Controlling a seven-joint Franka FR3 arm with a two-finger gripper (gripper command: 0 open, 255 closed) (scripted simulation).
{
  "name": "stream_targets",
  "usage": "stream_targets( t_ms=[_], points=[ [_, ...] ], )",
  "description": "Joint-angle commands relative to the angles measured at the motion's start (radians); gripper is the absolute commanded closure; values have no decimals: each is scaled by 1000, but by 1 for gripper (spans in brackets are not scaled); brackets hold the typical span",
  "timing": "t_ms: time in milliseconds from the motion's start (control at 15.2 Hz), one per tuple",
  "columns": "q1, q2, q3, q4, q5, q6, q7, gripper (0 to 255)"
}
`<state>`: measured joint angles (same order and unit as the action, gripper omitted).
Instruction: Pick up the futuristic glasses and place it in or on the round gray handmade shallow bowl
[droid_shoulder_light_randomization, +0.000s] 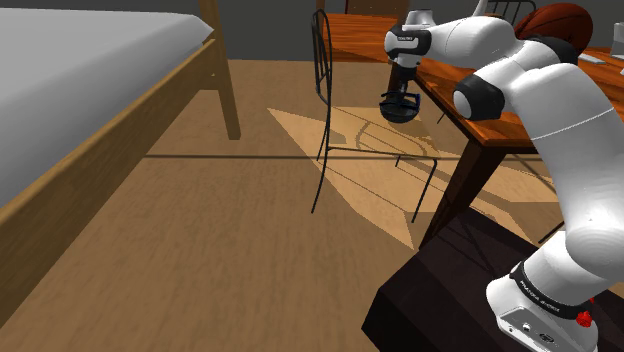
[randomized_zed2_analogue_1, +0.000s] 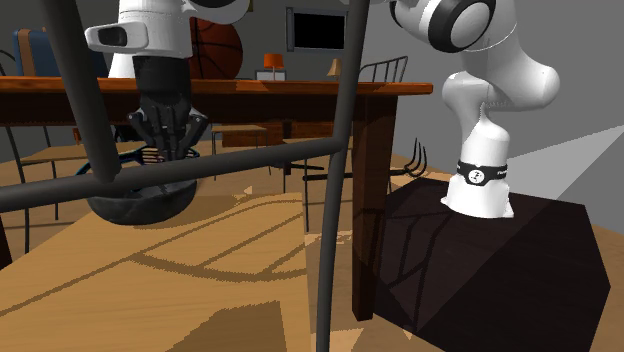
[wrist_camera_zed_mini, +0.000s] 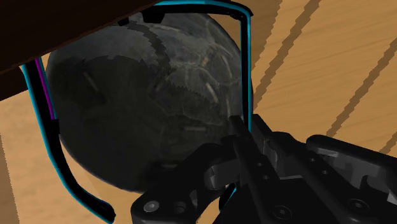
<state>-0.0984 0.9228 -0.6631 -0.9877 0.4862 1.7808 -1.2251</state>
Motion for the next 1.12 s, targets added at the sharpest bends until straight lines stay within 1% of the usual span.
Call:
stream_targets(
  t_ms=[0, 198, 264, 594, 858, 1056],
  points=[
    [0, 0, 0, -1, 0, 1, 0, 255],
    [0, 0, 0, -1, 0, 1, 0, 255],
    [0, 0, 0, -1, 0, 1, 0, 0],
    [0, 0, 0, -1, 0, 1, 0, 0],
    [-35, -8, -3, 130, -10, -121, 24, 0],
    [-35, -8, -3, 130, -11, -121, 24, 0]
  ],
)
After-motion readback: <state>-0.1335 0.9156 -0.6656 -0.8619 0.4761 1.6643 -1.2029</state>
